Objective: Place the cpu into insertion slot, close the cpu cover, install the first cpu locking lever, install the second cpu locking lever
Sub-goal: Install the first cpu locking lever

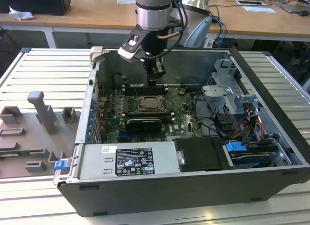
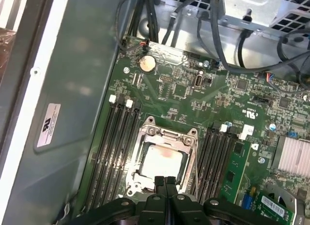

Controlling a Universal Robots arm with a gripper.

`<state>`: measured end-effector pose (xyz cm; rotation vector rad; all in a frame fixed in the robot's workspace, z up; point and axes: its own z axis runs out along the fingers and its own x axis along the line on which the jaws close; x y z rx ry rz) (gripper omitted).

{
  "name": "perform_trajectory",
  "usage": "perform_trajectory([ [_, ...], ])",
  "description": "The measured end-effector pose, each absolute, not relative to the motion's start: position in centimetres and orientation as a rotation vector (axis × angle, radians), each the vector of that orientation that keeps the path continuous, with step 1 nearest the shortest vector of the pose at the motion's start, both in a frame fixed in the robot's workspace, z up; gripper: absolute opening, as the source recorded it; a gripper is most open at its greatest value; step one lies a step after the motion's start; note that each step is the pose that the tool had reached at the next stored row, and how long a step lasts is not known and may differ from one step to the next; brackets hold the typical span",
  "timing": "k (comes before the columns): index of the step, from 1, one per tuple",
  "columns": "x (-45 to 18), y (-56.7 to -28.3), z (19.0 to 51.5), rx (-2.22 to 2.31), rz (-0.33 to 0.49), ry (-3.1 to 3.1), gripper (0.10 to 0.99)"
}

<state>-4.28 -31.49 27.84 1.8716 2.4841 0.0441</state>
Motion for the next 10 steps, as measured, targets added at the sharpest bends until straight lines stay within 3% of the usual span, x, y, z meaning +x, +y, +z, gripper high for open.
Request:
perform_trajectory([
  [10,-4.28,-31.49,27.84,1.798,0.045,2.539,0.106],
])
